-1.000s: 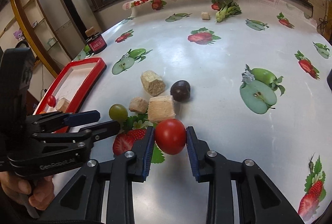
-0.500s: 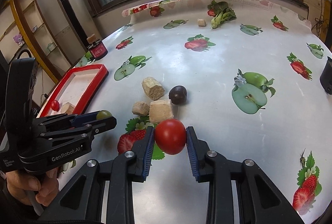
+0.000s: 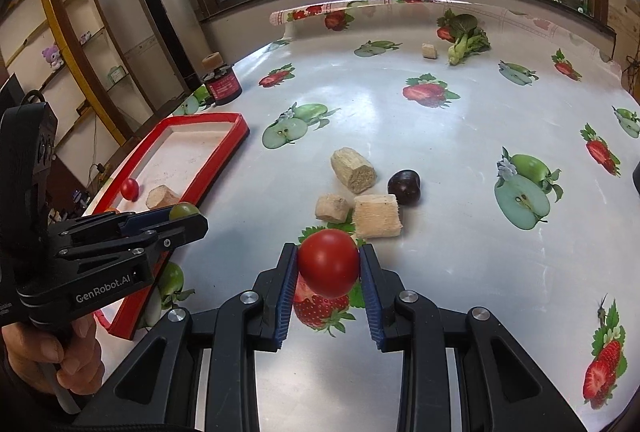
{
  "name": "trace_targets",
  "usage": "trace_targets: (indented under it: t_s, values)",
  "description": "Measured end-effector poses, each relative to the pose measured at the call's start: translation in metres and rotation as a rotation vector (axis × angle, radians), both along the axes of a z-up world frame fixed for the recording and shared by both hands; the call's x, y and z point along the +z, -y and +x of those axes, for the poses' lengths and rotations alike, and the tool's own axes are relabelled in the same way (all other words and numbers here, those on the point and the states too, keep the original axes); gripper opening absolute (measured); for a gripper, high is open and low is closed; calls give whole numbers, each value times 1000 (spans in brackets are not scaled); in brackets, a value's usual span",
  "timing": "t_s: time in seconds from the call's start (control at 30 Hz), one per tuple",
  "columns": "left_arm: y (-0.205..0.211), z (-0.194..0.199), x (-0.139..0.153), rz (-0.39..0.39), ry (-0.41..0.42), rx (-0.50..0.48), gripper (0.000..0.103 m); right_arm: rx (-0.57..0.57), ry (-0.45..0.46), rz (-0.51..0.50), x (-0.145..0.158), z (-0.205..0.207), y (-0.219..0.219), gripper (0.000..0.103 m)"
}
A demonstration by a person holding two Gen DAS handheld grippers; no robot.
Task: Organize fruits
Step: 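Close left tool on the green grape while right tool grasps a red tomato, then carry the grape in left tool and tomato in right tool over the tray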
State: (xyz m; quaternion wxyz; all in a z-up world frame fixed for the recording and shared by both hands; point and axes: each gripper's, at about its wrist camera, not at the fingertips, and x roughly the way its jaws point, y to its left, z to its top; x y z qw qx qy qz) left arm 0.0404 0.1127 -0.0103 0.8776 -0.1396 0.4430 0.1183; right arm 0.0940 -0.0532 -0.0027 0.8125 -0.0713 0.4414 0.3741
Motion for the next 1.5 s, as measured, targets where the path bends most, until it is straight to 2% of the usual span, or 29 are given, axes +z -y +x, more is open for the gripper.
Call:
trace_targets:
  t_s: [0.63,1.5]
  values:
    - [-40,-29,19,32,36,76,29,108,35,11,21,-25,-56,31]
    - [-113,-56,19,41,37,207,29,218,42,18,28,-39,-132,31]
